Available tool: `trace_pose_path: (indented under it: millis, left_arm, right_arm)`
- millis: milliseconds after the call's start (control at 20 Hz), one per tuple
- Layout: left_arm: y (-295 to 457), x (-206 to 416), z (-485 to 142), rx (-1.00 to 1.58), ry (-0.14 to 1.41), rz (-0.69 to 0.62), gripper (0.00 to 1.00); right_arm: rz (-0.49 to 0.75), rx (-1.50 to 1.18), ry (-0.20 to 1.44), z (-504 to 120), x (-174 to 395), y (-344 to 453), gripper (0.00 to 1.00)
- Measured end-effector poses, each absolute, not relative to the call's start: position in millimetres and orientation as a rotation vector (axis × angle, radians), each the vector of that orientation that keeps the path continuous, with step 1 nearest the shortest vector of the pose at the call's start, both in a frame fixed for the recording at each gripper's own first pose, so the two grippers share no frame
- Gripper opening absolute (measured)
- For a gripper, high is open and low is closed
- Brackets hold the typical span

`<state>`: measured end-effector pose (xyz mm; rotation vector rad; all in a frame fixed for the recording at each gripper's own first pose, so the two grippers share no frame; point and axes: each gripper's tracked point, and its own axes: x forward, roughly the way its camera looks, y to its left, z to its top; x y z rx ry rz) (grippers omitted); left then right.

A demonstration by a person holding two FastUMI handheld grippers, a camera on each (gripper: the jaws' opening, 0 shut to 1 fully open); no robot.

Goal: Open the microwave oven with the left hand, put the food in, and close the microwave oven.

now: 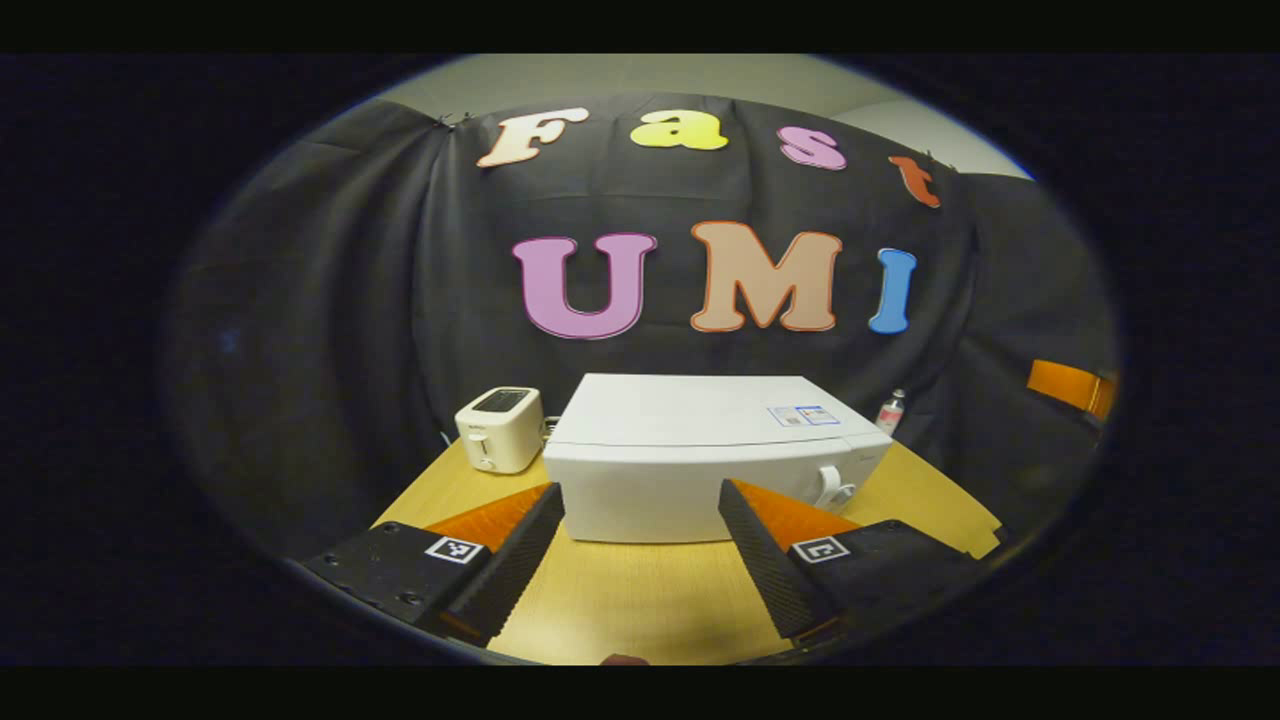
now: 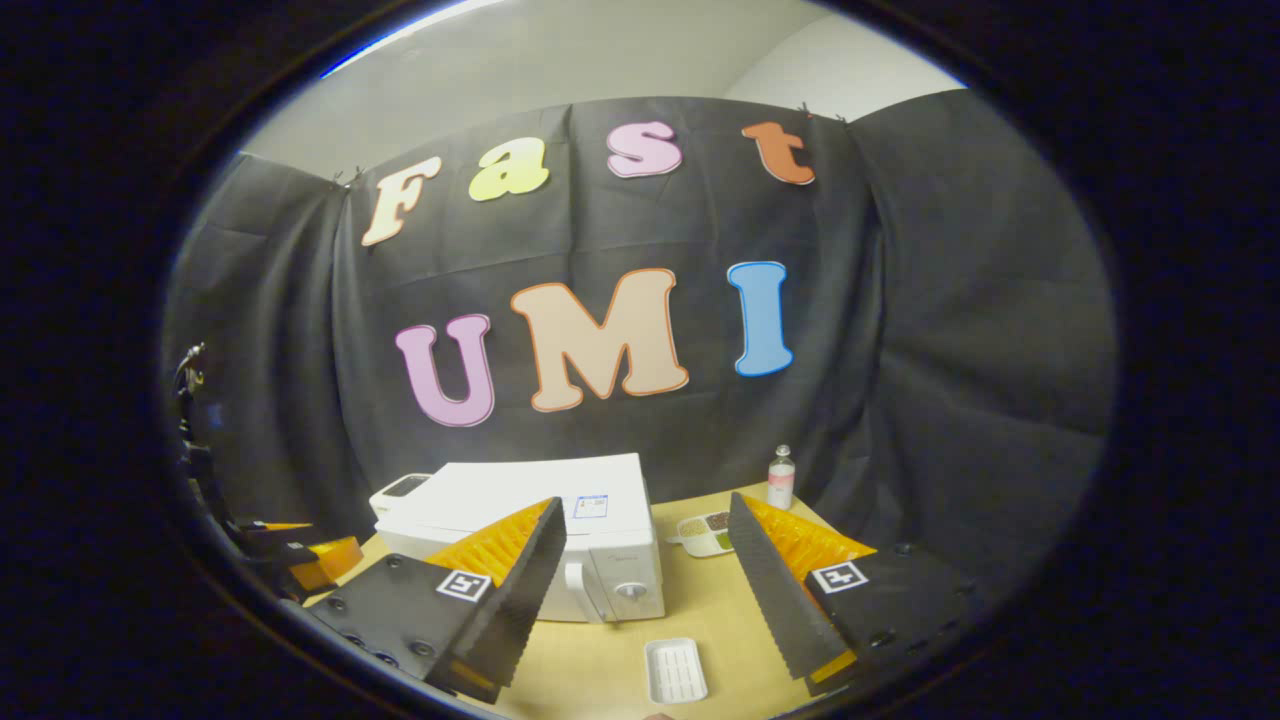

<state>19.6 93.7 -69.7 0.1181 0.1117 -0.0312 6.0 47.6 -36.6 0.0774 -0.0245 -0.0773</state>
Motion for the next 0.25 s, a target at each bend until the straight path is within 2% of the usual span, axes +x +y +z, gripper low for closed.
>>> trace_pose_path:
  millis: [50, 250]
  left_arm:
    - [95.8, 21.4, -74.3, 0.126, 0.127, -0.071, 0.96]
    - [107.8, 27.7, -87.3, 0.151, 0.184, -0.186, 0.96]
  right_arm:
    - [-0.109, 0.088, -0.026, -36.6, -0.7, 51.5, 0.92]
    - [-0.223, 0.097, -0.051, -32.8, -33.1, 62.3, 0.91]
